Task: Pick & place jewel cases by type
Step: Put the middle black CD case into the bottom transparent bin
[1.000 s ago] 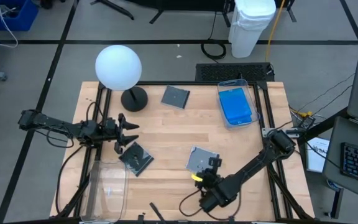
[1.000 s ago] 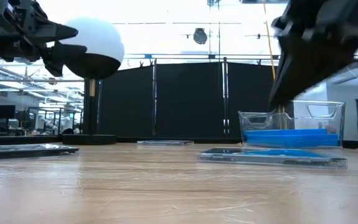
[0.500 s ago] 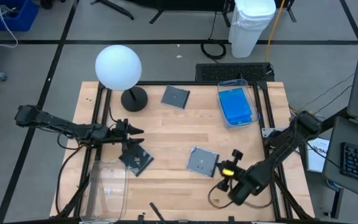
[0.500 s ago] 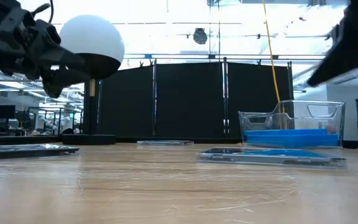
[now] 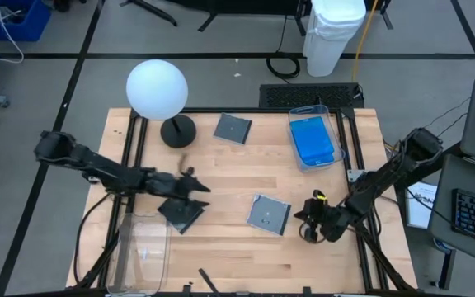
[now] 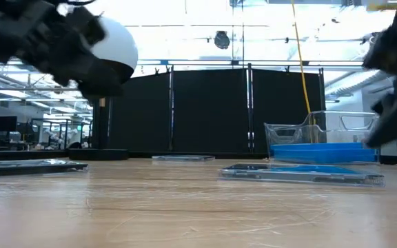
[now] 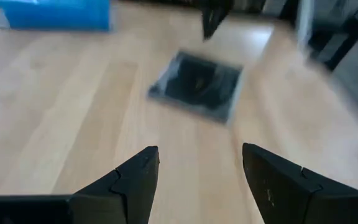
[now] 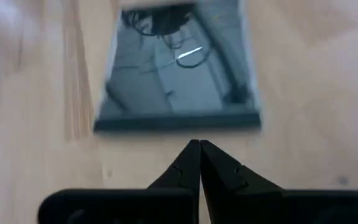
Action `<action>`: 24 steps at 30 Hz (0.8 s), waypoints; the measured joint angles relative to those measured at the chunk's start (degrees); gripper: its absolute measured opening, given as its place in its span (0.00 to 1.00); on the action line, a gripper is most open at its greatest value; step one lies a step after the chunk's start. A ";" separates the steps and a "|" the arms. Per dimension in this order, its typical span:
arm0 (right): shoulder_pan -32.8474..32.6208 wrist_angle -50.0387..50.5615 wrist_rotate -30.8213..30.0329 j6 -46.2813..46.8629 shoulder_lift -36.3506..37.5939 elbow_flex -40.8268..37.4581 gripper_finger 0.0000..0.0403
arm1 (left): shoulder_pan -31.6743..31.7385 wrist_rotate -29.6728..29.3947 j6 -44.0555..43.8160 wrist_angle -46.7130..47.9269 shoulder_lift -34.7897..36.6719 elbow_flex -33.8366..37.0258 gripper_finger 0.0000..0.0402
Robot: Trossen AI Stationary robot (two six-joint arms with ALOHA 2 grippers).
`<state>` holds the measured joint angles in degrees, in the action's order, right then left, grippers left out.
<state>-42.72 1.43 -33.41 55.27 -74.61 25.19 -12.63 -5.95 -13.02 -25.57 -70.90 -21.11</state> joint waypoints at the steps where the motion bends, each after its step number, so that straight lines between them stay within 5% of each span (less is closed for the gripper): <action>1: 0.52 -2.02 1.94 -0.02 -0.04 -1.30 0.04 | 0.30 0.02 1.13 2.48 -3.21 -2.80 0.59; 7: 2.29 -15.22 6.94 -0.44 -0.64 -7.67 0.24 | 1.84 -0.04 6.57 17.75 -20.44 -17.00 0.59; 14: 2.21 -19.18 8.85 -0.99 -2.20 -9.09 0.49 | 2.13 2.07 14.04 20.28 -33.75 -27.68 0.59; 24: 2.33 -32.21 6.59 -11.53 -17.70 -5.20 0.47 | 3.43 5.31 16.55 18.78 -39.88 -32.90 0.59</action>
<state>-40.39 -30.78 -26.82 43.74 -92.31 19.99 -9.20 -0.65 3.53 -6.78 -110.78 -54.02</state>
